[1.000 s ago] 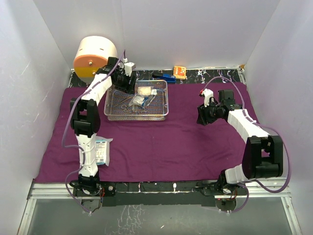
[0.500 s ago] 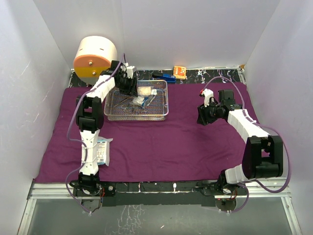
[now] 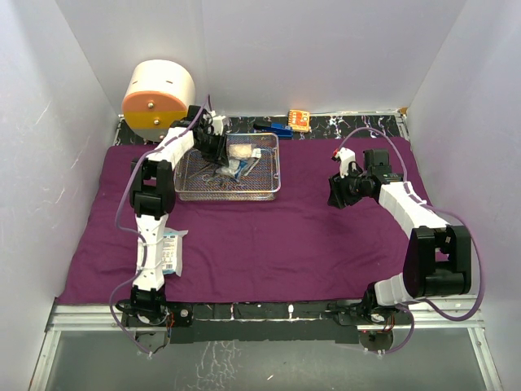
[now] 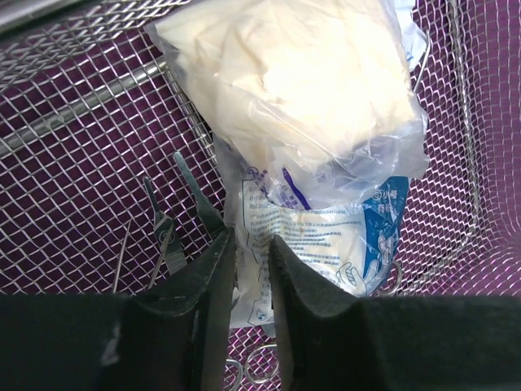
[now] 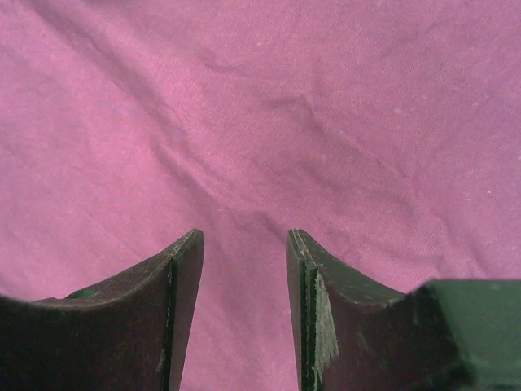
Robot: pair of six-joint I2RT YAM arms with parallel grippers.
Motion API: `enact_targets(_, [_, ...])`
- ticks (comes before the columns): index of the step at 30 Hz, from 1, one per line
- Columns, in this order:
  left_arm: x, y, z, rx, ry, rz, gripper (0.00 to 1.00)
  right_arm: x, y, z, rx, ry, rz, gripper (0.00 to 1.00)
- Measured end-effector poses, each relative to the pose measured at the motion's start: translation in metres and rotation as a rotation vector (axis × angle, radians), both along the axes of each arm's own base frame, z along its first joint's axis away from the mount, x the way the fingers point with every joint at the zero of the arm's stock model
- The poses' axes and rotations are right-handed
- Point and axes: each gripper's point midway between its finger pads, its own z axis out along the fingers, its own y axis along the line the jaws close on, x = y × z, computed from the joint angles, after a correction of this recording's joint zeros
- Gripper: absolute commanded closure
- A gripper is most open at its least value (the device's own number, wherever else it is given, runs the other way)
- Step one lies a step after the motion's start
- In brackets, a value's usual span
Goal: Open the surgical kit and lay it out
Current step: Pick up the medical item from the container, then place the medical item in the surgical kit.
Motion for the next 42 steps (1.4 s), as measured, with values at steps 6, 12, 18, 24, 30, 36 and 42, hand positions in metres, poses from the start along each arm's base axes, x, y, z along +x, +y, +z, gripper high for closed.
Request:
enact_targets(6, [-0.002, -0.002, 0.001, -0.009, 0.015, 0.007, 0.98, 0.0, -0.001, 0.0, -0.004, -0.002, 0.001, 0.56])
enact_targets(12, [-0.002, -0.002, 0.007, -0.015, 0.009, 0.014, 1.0, 0.0, -0.001, 0.0, -0.005, -0.002, 0.001, 0.56])
enact_targets(18, [-0.014, 0.003, 0.045, -0.013, -0.043, 0.024, 1.0, 0.001, 0.0, 0.003, -0.002, -0.011, -0.001, 0.57])
enact_targets(24, [-0.032, 0.01, 0.119, -0.02, -0.183, 0.041, 1.0, 0.006, 0.004, 0.022, 0.015, -0.073, 0.004, 0.57])
enact_targets(30, [-0.096, 0.031, 0.158, -0.005, -0.244, 0.097, 1.0, 0.029, 0.046, 0.068, 0.121, -0.182, 0.066, 0.54])
enact_targets(36, [-0.185, 0.047, 0.137, 0.004, -0.227, 0.099, 1.0, 0.047, 0.144, 0.106, 0.303, -0.247, 0.22, 0.47])
enact_targets(42, [-0.218, 0.048, 0.145, -0.021, -0.308, 0.062, 1.0, 0.043, 0.243, 0.103, 0.433, -0.144, 0.364, 0.37])
